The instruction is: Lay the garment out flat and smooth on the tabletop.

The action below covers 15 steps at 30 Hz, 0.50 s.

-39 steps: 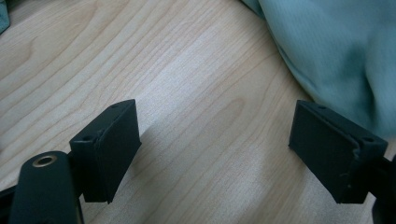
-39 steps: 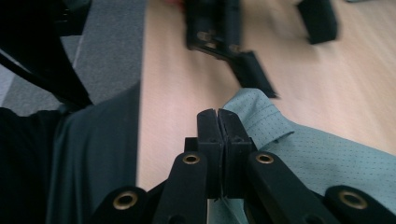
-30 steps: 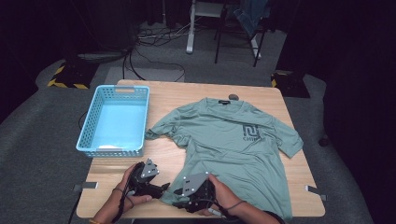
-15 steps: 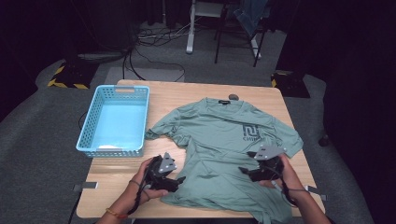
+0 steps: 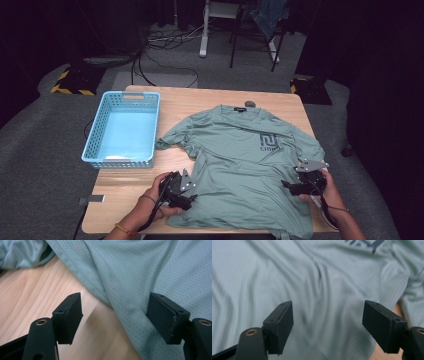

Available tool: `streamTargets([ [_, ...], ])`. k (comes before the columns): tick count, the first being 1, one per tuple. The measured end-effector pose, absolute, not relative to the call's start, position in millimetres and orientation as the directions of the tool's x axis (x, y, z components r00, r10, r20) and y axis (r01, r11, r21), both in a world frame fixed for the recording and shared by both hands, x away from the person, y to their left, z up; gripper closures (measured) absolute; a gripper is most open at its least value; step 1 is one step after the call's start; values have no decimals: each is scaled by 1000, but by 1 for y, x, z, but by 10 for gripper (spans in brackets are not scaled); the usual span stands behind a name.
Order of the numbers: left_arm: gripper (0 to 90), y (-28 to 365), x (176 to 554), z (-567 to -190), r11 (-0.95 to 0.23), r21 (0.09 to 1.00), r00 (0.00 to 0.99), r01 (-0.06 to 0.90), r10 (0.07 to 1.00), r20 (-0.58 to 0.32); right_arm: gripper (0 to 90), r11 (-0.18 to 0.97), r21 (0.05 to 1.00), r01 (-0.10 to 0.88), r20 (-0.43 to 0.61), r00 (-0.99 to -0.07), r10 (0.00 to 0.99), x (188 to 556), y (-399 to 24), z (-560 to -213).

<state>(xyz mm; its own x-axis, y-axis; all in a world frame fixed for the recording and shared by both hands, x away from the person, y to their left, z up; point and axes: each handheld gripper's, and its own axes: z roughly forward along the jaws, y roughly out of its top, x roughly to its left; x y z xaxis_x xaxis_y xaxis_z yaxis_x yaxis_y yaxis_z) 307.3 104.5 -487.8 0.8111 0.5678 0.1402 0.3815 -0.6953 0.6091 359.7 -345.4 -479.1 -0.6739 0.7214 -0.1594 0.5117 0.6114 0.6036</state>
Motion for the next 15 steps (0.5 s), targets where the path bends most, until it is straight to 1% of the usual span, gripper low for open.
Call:
streamTargets([
  [2, 285, 115, 299, -489, -683, 614, 805, 396, 580, 126, 257, 623, 587, 518, -164, -677, 717, 356, -348, -483],
  [8, 285, 138, 278, -492, -636, 638, 786, 434, 613, 78, 254, 595, 601, 533, -143, -661, 737, 347, -360, -484],
  [10, 284, 146, 270, -494, -606, 651, 780, 458, 625, 33, 237, 586, 606, 538, -130, -661, 739, 343, -364, -485],
  [12, 284, 151, 262, -496, -590, 656, 785, 471, 620, -5, 231, 585, 607, 537, -130, -660, 740, 340, -366, -486],
  [15, 282, 153, 251, -494, -621, 637, 810, 456, 586, -8, 227, 598, 599, 532, -136, -668, 732, 332, -367, -485],
])
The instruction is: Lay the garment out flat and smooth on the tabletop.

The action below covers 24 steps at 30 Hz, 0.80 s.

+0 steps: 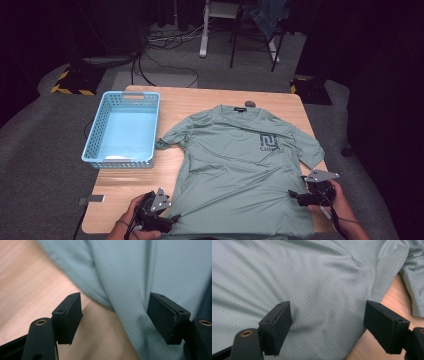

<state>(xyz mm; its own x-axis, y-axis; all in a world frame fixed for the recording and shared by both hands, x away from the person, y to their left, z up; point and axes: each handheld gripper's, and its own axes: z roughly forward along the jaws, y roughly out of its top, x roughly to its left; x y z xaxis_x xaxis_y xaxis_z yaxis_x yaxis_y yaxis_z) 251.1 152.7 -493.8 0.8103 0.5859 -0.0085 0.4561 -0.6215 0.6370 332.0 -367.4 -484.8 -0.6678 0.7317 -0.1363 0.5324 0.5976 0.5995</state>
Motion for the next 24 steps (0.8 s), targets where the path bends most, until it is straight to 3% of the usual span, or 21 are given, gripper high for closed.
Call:
streamTargets([
  [6, 241, 136, 261, -478, -670, 635, 843, 386, 536, 53, 223, 637, 579, 509, -153, -700, 698, 318, -365, -478],
  [9, 244, 123, 290, -471, -643, 663, 830, 383, 555, 59, 240, 559, 647, 519, -118, -656, 746, 329, -364, -468],
  [13, 250, 107, 333, -479, -654, 649, 795, 389, 594, 121, 243, 518, 668, 534, -114, -615, 780, 352, -360, -469],
  [18, 238, 109, 360, -493, -608, 641, 764, 469, 643, 51, 254, 491, 667, 561, -89, -594, 799, 373, -358, -478],
  [24, 243, 124, 340, -496, -587, 662, 770, 465, 637, 24, 233, 499, 642, 583, -90, -588, 804, 369, -364, -489],
])
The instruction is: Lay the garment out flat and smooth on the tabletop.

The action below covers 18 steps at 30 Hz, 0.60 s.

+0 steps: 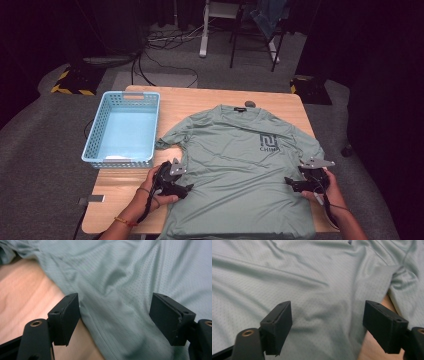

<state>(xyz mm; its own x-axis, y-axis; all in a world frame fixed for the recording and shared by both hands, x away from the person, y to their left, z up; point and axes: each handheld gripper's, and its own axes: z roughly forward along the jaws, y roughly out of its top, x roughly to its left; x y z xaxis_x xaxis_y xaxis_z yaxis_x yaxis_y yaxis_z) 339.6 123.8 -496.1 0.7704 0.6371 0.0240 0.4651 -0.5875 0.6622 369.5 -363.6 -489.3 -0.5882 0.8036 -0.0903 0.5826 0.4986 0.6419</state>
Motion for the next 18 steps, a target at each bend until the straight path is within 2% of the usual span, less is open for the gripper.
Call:
streamTargets([
  [4, 244, 130, 314, -494, -622, 653, 785, 432, 615, 67, 223, 507, 641, 576, -93, -597, 797, 358, -368, -490],
  [12, 243, 139, 284, -498, -586, 672, 782, 453, 623, 16, 212, 505, 653, 564, -44, -638, 769, 335, -374, -493],
  [14, 243, 141, 279, -499, -578, 680, 781, 451, 625, 14, 201, 477, 669, 569, -9, -636, 771, 331, -378, -495],
  [18, 243, 148, 270, -504, -542, 716, 771, 440, 637, 8, 198, 450, 714, 537, -2, -640, 768, 324, -383, -501],
])
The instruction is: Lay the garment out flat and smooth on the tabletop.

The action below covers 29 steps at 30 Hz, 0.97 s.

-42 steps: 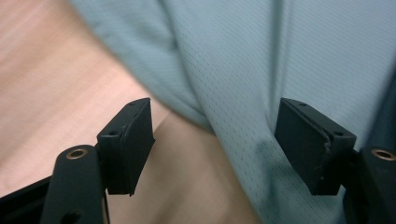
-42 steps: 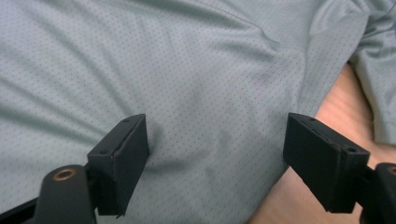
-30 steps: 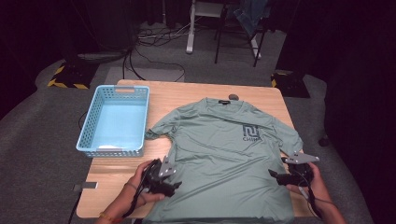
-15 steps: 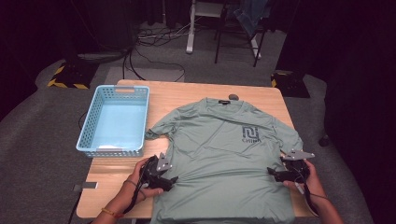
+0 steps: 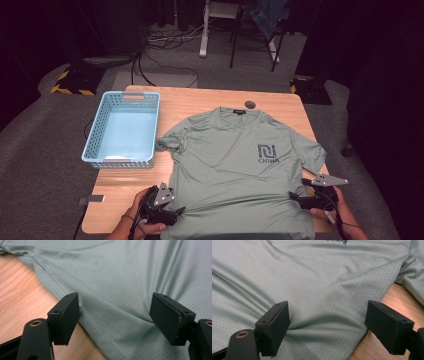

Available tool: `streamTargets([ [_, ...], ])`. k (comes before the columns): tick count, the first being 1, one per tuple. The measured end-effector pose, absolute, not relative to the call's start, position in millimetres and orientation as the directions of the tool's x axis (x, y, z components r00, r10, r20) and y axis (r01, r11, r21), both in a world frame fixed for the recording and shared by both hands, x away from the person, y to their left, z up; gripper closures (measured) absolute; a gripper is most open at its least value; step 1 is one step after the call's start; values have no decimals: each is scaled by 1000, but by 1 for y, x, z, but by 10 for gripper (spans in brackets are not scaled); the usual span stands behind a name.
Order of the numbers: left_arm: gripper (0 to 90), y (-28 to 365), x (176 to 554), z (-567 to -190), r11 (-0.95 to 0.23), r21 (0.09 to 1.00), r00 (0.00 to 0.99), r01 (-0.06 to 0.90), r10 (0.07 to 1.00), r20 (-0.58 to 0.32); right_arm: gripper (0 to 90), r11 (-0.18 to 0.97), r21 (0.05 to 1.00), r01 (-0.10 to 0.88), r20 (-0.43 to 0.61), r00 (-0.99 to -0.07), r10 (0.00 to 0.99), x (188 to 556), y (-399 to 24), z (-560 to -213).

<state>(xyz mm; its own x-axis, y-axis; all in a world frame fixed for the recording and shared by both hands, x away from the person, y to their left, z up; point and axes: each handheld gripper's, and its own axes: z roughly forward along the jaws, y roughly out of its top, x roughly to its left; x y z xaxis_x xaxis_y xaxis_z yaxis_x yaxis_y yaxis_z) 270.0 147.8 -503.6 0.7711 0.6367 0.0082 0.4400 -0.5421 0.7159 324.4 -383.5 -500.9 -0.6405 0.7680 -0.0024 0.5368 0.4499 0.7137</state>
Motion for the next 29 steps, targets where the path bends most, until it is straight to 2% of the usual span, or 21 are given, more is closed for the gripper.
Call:
streamTargets([
  [4, 242, 153, 266, -505, -536, 723, 771, 436, 637, 8, 198, 428, 737, 524, -3, -630, 776, 320, -385, -504],
  [29, 229, 156, 272, -505, -555, 720, 799, 416, 601, 2, 196, 427, 737, 523, -3, -631, 776, 320, -385, -504],
])
